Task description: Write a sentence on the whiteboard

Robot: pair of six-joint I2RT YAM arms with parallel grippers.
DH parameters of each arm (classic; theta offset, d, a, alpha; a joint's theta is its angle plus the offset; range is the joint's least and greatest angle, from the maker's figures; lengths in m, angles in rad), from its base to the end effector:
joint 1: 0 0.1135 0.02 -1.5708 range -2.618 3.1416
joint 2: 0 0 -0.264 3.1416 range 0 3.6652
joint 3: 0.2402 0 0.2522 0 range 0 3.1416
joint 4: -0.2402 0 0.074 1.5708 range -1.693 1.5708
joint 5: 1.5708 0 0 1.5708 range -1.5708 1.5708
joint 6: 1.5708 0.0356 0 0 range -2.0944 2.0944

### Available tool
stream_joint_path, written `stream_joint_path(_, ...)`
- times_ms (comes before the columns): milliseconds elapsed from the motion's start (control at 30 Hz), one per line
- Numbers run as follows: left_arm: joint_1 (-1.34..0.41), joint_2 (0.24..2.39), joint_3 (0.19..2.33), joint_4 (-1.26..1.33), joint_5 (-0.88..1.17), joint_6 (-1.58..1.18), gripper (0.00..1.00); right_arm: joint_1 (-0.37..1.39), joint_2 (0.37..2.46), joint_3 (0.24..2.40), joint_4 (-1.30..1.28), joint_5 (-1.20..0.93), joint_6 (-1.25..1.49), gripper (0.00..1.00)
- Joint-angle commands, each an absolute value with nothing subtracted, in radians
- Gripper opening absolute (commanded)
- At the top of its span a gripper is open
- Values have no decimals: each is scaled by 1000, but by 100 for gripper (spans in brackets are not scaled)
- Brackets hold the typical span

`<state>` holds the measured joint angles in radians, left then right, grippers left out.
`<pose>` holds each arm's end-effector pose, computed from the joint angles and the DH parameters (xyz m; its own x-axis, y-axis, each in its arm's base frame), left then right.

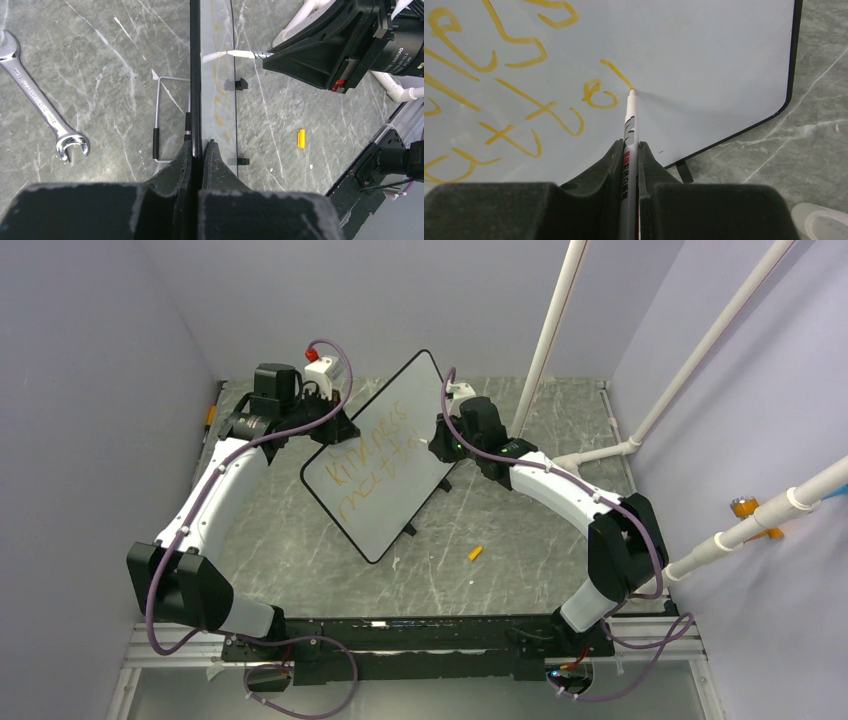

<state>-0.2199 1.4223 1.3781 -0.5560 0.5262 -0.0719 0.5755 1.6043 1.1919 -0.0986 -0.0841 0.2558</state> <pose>0.3033 -0.0861 0.3645 -0.5924 0.0688 -0.8027 0.5520 0.7604 -0.3422 0.3111 0.2054 0.2806 -0.5497 -0.0561 -0.8335 -0.4803 0.8375 0.2604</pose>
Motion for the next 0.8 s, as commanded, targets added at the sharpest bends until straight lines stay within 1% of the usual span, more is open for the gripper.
stream_joint_path(0,-221,1446,1341,-666,372,73,0,581,1569,1222,-71,-120,278,0)
stream_joint_path(767,-221,1448,1343,-668,374,74,0,582,1654,1360,-125,-79,275,0)
